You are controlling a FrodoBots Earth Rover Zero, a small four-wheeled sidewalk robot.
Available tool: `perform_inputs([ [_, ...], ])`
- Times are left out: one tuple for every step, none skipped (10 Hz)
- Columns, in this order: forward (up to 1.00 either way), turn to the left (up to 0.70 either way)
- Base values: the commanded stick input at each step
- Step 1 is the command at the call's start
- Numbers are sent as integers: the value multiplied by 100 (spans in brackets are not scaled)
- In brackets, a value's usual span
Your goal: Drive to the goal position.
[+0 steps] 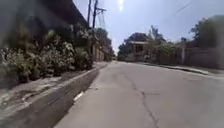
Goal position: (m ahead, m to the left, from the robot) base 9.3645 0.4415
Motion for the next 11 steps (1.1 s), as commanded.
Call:
perform_inputs([
  [100,2],
  [100,2],
  [100,2],
  [100,2],
  [100,2],
  [100,2],
  [100,2],
  [100,2],
  [100,2],
  [100,2],
  [100,2],
])
